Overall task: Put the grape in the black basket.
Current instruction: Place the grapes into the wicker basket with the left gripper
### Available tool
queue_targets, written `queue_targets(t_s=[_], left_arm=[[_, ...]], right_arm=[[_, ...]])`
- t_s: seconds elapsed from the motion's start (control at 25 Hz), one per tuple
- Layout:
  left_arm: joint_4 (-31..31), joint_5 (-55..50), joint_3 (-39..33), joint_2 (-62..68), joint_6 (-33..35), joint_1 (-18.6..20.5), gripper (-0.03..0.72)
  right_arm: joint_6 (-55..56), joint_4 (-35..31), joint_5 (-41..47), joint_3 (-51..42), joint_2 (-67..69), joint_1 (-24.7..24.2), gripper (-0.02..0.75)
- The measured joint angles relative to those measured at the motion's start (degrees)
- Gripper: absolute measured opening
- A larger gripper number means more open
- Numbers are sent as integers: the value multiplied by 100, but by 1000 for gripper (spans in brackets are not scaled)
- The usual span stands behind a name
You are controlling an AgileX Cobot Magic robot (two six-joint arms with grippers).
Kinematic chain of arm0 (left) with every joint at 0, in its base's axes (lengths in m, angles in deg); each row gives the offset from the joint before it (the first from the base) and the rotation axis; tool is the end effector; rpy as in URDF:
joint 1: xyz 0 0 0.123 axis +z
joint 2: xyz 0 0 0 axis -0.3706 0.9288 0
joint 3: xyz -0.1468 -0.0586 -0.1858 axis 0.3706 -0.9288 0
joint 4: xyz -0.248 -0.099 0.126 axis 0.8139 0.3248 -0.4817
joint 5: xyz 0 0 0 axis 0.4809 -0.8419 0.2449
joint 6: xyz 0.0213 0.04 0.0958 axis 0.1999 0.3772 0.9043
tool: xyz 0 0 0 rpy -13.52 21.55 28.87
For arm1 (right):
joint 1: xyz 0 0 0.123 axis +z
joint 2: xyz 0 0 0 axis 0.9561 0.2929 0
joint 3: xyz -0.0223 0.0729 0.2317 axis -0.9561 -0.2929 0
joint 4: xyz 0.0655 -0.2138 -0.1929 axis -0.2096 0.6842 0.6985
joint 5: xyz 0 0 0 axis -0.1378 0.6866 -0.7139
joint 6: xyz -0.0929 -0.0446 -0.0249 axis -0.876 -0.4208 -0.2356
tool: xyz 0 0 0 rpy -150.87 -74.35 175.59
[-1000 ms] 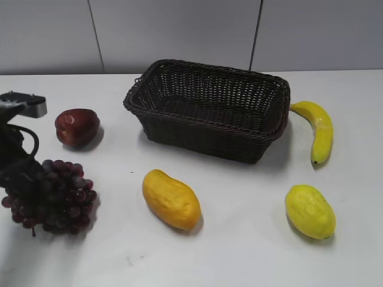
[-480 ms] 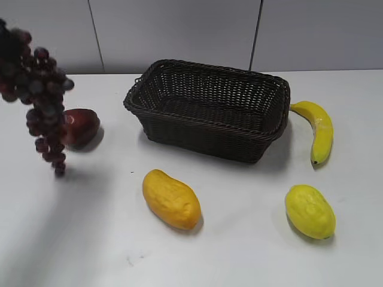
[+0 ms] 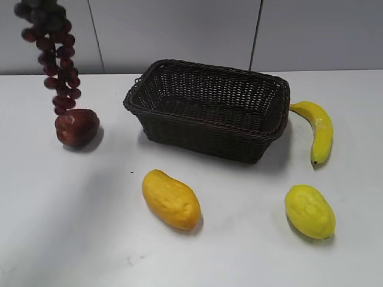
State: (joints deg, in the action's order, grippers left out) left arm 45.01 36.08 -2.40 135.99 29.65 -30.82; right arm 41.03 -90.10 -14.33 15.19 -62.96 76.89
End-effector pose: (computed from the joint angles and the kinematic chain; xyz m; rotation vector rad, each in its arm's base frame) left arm 0.3450 -0.0919 0.4017 0.5987 1.9646 -0.3197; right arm 0.0880 0.0126 0.2929 -0.0454 2.0291 0.1451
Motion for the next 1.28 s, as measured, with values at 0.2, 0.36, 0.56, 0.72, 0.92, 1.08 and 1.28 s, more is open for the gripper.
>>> queue_targets(t_s=[0.2, 0.36, 0.56, 0.72, 0.92, 1.08, 1.28], left_arm=[[1383, 373, 22, 192, 834, -13, 0], [2013, 550, 22, 491, 1604, -295, 0], [2151, 1399, 22, 978, 1990, -950, 0], [2163, 2465, 22, 1450, 2040, -1441, -1], [2174, 3037, 22, 2027, 2047, -1833, 0], [2196, 3086, 22, 2468, 2051, -1963, -1], [2198, 3097, 22, 3010, 2051, -1987, -1]], right_arm=[[0, 0, 0, 0, 0, 0, 590], [0, 0, 0, 0, 0, 0, 590], [0, 0, 0, 0, 0, 0, 590], [0, 0, 0, 0, 0, 0, 590], [0, 0, 0, 0, 0, 0, 590], [0, 0, 0, 0, 0, 0, 590], [0, 0, 0, 0, 0, 0, 590]])
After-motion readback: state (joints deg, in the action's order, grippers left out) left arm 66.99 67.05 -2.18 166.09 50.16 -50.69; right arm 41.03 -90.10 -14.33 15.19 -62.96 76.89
